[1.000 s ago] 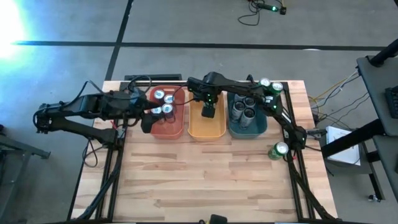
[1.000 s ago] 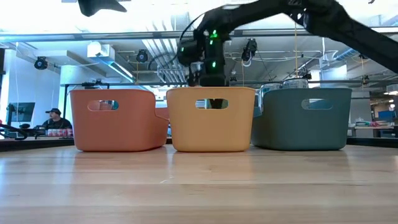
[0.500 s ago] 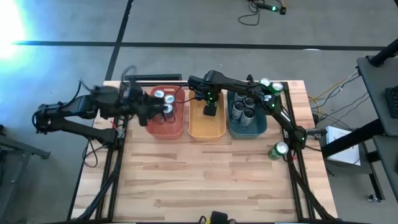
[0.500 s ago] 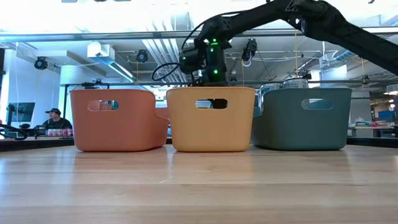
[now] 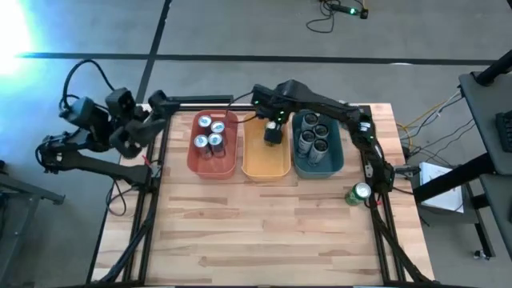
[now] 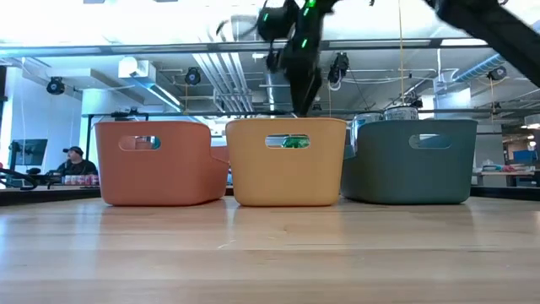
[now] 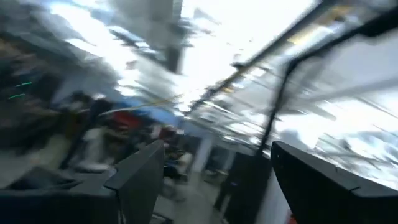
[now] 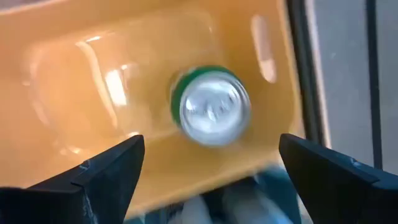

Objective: Sort soda cans
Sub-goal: Put the green soda can into the yellow bin

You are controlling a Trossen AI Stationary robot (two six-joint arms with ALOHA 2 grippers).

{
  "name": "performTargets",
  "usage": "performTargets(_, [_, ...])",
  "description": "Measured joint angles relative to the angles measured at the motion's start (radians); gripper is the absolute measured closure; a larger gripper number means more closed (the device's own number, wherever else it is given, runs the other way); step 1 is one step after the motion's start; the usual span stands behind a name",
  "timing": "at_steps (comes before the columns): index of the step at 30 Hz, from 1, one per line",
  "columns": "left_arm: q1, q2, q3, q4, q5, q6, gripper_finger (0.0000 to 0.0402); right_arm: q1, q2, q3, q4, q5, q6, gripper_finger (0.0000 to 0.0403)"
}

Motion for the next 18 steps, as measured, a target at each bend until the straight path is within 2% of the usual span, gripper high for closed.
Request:
performTargets(4, [-0.043,0.057,-0.040,0.227,0.123,0.104,0.0123,0.057,-0.103,-0.015,-0.059,0.004,0.012,0.0035])
performTargets(8, [-0.070,0.113,-0.090,0.492,0.150,0.149,0.0123,0.165,-0.187,-0.083,-0.106,-0.004,0.081,0.0035])
performTargets(14, [-0.077,0.151,-0.090,0.495,0.094,0.155,0.0123,0.411,-0.424,-0.317,-0.117,-0.040,0.331,0.0035])
performTargets(16, [-0.093,0.168,-0.092,0.473,0.071,0.152,0.0123,0.495,-0.513,-0.425,-0.117,-0.068,0.464,0.0034])
performTargets(18, [-0.122,0.188,-0.093,0.469,0.010,0.145,0.0125,0.575,-0.606,-0.541,-0.117,-0.052,0.604,0.0033])
